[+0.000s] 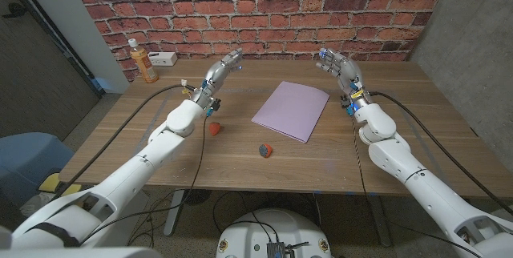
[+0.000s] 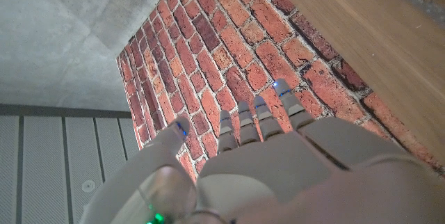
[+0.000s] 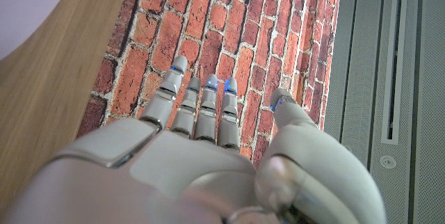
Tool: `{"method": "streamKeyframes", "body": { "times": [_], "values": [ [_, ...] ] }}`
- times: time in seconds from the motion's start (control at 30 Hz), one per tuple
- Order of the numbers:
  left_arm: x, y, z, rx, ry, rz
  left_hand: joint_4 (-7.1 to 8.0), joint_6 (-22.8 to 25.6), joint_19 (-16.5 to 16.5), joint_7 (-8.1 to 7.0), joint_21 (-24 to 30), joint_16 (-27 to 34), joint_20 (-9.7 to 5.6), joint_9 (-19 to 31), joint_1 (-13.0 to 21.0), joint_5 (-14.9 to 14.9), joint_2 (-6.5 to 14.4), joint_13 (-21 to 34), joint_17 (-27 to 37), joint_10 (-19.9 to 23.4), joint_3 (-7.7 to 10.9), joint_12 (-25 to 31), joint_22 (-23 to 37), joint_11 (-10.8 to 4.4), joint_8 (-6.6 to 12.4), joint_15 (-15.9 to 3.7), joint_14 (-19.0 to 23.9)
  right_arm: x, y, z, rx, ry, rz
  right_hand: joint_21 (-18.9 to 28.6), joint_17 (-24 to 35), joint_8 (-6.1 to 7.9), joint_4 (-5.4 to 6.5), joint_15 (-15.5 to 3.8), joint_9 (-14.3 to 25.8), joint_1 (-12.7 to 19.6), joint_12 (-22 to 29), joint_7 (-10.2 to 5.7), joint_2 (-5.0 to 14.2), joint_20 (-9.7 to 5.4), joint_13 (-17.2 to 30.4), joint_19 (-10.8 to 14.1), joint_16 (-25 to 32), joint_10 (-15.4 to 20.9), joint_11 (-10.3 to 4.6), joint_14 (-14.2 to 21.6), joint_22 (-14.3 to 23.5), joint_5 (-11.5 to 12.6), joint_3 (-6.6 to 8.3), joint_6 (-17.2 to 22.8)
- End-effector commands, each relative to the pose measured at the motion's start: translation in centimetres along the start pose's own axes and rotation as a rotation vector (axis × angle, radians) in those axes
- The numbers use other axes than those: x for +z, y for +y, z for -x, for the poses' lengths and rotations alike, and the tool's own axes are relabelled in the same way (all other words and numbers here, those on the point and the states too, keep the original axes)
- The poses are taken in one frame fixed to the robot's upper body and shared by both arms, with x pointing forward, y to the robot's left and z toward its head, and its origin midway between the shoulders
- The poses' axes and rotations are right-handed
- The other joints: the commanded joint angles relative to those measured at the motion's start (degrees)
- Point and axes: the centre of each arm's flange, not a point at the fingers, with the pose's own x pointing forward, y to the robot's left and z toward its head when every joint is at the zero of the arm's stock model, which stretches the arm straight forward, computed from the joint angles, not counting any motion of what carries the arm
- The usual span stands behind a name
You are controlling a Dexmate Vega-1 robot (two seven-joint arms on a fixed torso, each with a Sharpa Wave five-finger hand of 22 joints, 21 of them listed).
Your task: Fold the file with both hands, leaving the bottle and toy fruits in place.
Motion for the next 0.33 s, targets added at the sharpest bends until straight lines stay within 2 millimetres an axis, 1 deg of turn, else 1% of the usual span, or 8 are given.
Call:
{"method": "streamKeyframes", "body": {
  "times": [0.03,0.07,0.1,0.2,0.27,0.3,0.33],
  "values": [
    [-3.0,2.1,0.5,0.011,0.087,0.223,-0.19,-0.74,-0.71,-0.01,-0.24,-0.05,0.23,0.05,-0.22,0.4,-0.25,-0.11,0.13,-0.63,-0.11,-0.21,0.11,0.11,0.01,-0.03,-0.69,0.4,-0.8,0.2,-0.124,-0.047,-0.045,0.32,-0.02,0.41,0.04,0.15,0.22,-0.54,0.45,0.22,-0.06,-0.01,0.08,0.54,0.59,0.79,0.15,0.61,0.11,-0.18,-0.33,0.31],
    [-3.3,2.4,0.6,0.016,0.104,0.226,-0.16,-0.95,-0.71,0.09,-0.27,-0.03,0.23,0.04,-0.28,0.4,-0.24,-0.18,0.13,-0.8,-0.14,-0.23,0.11,0.08,-0.03,-0.08,-0.8,0.4,-0.2,0.4,-0.125,-0.051,-0.052,0.35,-0.04,0.45,0.0,0.15,0.22,-0.49,0.47,0.25,0.03,-0.05,0.08,0.6,0.61,0.83,0.22,0.66,0.11,-0.16,-0.3,0.39],
    [-3.7,2.7,0.6,0.022,0.118,0.228,-0.08,-1.36,-0.75,0.18,-0.35,-0.02,0.21,0.02,-0.42,0.42,-0.19,-0.34,0.13,-1.25,-0.23,-0.3,0.12,0.43,-0.07,-0.01,-1.14,0.3,0.5,0.4,-0.122,-0.055,-0.062,0.42,-0.08,0.49,-0.09,0.11,0.21,-0.33,0.49,0.27,0.25,-0.12,0.08,0.77,0.61,0.88,0.21,0.69,0.12,-0.09,-0.16,0.44],
    [-4.9,3.3,1.0,0.037,0.151,0.26,0.02,-1.87,-0.77,0.34,-0.43,0.08,0.14,0.01,-0.58,0.43,-0.1,-0.53,0.13,-1.53,-0.32,-0.27,0.12,0.42,-0.12,-0.06,-1.3,0.3,2.9,0.3,-0.085,-0.077,-0.133,0.68,-0.31,0.73,-0.61,-0.24,0.19,0.37,0.63,0.31,0.98,-0.41,0.06,1.44,0.81,1.2,-0.01,1.49,0.12,0.15,0.45,0.91],
    [-5.5,3.4,1.4,0.033,0.151,0.307,0.06,-2.55,-0.86,0.72,-0.6,0.12,0.21,-0.02,-0.78,0.45,-0.08,-0.86,0.08,-2.2,-0.47,-0.27,0.14,1.13,-0.08,0.17,-1.79,1.2,4.2,-0.3,-0.043,-0.098,-0.139,0.8,-0.42,0.99,-0.81,-0.37,0.18,0.61,0.74,0.4,1.37,-0.39,0.04,1.79,0.98,1.55,0.06,2.11,0.13,0.22,0.76,1.59],
    [-5.5,3.5,1.6,0.037,0.146,0.296,0.06,-2.92,-0.91,0.67,-0.67,0.17,0.36,-0.02,-0.84,0.46,-0.07,-0.98,0.06,-2.41,-0.52,-0.26,0.15,1.42,-0.12,0.21,-1.87,1.9,4.7,-0.8,-0.023,-0.11,-0.13,0.92,-0.42,1.02,-0.78,-0.51,0.18,0.56,0.85,0.44,1.53,-0.42,0.04,2.12,1.02,1.87,-0.04,2.27,0.13,0.22,0.83,1.71],
    [-5.4,3.5,1.9,0.043,0.145,0.287,0.05,-3.19,-0.94,0.58,-0.71,0.18,0.4,-0.03,-0.87,0.47,-0.07,-1.05,0.04,-2.52,-0.55,-0.25,0.15,1.29,-0.15,0.2,-1.97,2.6,5.0,-1.3,-0.008,-0.127,-0.121,0.94,-0.42,1.06,-0.76,-0.7,0.17,0.5,0.84,0.43,1.6,-0.49,0.04,2.2,1.07,1.87,-0.11,2.43,0.14,0.22,0.86,1.84]
  ]
}}
